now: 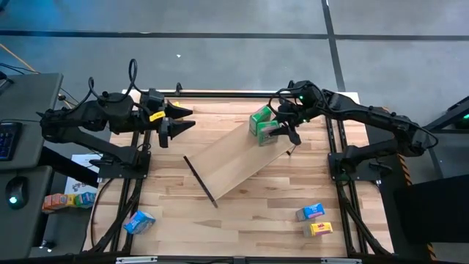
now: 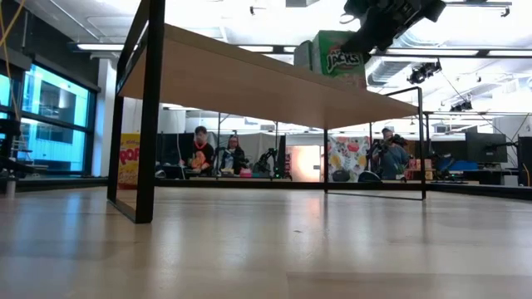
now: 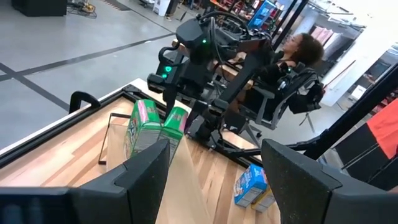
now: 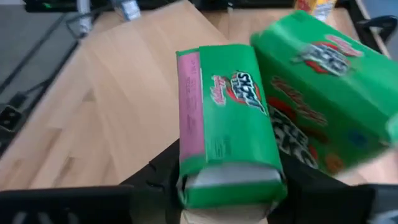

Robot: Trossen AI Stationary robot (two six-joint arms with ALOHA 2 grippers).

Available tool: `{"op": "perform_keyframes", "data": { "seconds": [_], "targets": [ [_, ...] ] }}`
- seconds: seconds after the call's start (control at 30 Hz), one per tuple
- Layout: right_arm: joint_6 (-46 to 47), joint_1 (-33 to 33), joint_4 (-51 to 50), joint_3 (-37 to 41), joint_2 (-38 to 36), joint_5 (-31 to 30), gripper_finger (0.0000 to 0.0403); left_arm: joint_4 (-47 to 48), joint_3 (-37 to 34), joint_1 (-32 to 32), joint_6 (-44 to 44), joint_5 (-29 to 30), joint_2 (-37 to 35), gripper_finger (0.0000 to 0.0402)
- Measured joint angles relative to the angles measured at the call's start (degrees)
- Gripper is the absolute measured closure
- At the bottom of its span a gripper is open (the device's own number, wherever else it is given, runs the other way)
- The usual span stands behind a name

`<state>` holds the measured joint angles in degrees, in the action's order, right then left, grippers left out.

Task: Stack cereal on shelf
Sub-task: Put the green cereal box on the shelf align with the other green cereal box

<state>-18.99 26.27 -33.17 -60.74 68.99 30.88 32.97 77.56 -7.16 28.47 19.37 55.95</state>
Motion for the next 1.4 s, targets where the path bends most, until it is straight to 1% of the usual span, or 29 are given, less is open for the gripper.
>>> {"op": "perform_keyframes", "data": {
  "seconds": [0.1,0.23,0.37,0.6,0.73,0.87,0.93,1.0,1.07,1.17,1.23,1.3,1.4],
  "targets": [
    [0.0,0.0,-0.5,-0.2,0.0,-3.9,0.0233,0.1,0.0,0.0,0.0,0.6,0.2,0.0158],
    [-1.5,0.0,-0.6,-0.3,0.0,-5.4,0.02,0.1,0.0,0.0,0.0,0.7,0.3,0.0158],
    [-2.5,0.0,-3.0,-0.3,0.0,-7.8,0.0182,0.1,0.0,0.0,0.0,0.7,0.3,0.0158],
    [-2.5,0.0,-5.2,-0.3,-1.5,-8.5,0.0178,0.1,0.0,0.0,-0.1,0.8,0.3,0.0158],
    [-2.5,0.0,-5.5,-0.3,-4.8,-11.9,0.0178,0.1,0.0,0.0,-0.2,0.8,0.4,0.0158],
    [-2.2,0.0,-7.2,-0.3,-8.8,-13.2,0.0178,0.1,0.0,0.0,-2.5,1.0,0.4,0.0158],
    [-0.1,-0.1,-8.6,-0.3,-10.9,-14.4,0.0178,0.1,0.0,0.0,-3.6,2.7,0.4,0.0158],
    [3.1,-0.1,-9.9,-0.3,-13.0,-14.7,0.0179,0.1,0.0,0.3,-4.8,6.1,0.4,0.0158],
    [7.3,-0.1,-10.4,-0.3,-14.9,-14.9,0.0183,0.1,0.0,1.5,-6.1,9.1,0.4,0.0158],
    [15.7,-0.7,-9.7,-0.3,-16.7,-15.1,0.0202,0.1,0.0,5.3,-9.1,9.0,0.5,0.0159],
    [21.7,-2.2,-8.3,-0.3,-17.0,-16.5,0.0225,0.2,0.0,8.9,-10.7,6.3,1.0,0.0164],
    [26.4,-4.5,-7.2,-0.3,-16.8,-17.5,0.0258,0.3,0.0,13.0,-12.5,2.7,2.3,0.0178],
    [31.3,-8.6,-6.9,-0.3,-15.9,-17.9,0.032,1.5,0.0,19.0,-16.6,-2.6,5.0,0.022]
  ]
}}
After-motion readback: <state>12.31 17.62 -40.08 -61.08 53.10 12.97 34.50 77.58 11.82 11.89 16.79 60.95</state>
